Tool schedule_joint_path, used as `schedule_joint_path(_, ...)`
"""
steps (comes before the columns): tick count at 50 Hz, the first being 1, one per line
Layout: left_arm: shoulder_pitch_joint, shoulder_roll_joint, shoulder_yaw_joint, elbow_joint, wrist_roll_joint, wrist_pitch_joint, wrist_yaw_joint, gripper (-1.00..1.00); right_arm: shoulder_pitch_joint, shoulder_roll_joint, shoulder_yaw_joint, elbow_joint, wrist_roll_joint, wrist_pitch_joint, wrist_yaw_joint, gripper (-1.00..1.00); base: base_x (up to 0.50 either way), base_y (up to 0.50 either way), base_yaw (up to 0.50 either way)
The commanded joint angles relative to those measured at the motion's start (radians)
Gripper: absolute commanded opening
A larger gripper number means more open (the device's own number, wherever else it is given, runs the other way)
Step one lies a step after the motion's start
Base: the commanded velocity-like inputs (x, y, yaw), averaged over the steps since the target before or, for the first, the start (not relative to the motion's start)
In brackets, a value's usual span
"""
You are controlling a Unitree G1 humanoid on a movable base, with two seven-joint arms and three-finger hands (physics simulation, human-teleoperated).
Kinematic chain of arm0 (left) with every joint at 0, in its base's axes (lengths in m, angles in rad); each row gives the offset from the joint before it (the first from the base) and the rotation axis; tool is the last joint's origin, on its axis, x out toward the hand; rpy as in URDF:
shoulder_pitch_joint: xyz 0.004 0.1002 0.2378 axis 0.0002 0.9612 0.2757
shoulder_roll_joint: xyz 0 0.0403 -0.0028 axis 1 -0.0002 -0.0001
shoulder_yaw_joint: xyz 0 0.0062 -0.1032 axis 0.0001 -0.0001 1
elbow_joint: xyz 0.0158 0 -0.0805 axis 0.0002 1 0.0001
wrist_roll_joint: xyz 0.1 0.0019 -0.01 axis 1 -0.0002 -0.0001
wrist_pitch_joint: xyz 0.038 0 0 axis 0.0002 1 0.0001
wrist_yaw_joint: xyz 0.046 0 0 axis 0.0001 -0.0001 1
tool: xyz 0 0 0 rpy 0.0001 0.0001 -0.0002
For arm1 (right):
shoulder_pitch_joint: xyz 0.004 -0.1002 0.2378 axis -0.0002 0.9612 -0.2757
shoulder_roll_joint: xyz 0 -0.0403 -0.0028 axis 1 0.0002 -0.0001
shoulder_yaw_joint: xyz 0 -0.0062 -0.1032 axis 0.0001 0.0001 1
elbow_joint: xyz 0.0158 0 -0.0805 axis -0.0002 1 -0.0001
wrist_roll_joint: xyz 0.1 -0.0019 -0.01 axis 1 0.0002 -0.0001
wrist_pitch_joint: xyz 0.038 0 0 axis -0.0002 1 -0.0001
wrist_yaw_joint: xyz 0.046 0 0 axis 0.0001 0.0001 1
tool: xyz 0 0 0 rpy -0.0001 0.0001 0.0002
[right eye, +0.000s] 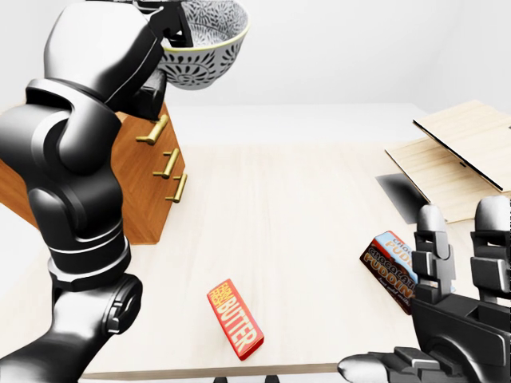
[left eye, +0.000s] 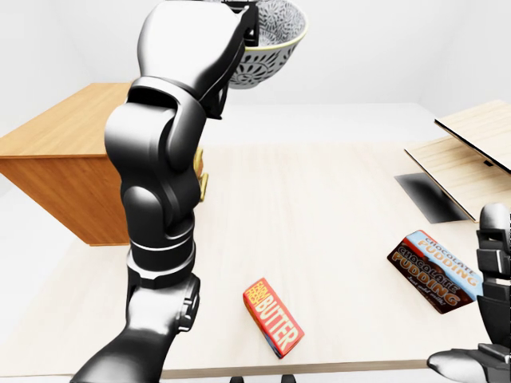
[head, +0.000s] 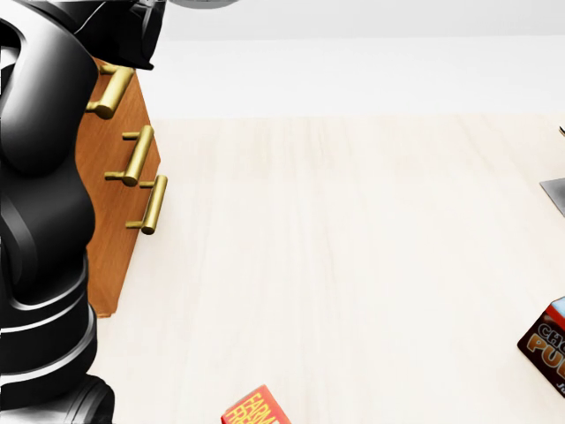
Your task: Close the top drawer of the cabinet and put the bowl on top of it.
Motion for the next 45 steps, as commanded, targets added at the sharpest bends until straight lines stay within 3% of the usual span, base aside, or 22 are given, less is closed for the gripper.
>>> schedule_joint_path(1,-0.016,0.121,0.047,0.007,-0.055,0.0,0.0,-1.0,0.021,-0.002,0.02,0.0,-0.005,-0.001,0.0,1.0,0.0,0.0,0.0)
schedule_joint_path(11,0.02,0.245,0.114,0.04,-0.153,0.0,0.0,-1.0,0.006,0.003,0.014,0.0,-0.012,0.0,0.001,1.0,0.0,0.0,0.0)
schedule_joint_path(18,0.056,0.3,0.135,0.058,-0.204,0.0,0.015,-1.0,0.014,0.002,0.04,0.0,-0.034,0.0,-0.002,1.0,0.0,0.0,0.0)
schedule_joint_path(24,0.079,0.344,0.153,0.087,-0.265,0.0,0.063,-1.0,0.029,-0.011,0.041,0.0,-0.016,-0.013,-0.011,1.0,0.0,0.0,0.0)
schedule_joint_path(34,0.103,0.421,0.2,0.164,-0.401,0.0,0.129,-1.0,0.009,0.02,0.039,0.0,-0.046,0.0,0.015,1.0,0.0,0.0,0.0)
schedule_joint_path(45,0.081,0.5,0.21,0.287,-0.532,0.0,0.254,-1.0,0.006,0.032,0.027,0.0,-0.044,0.0,0.03,1.0,0.0,0.0,0.0)
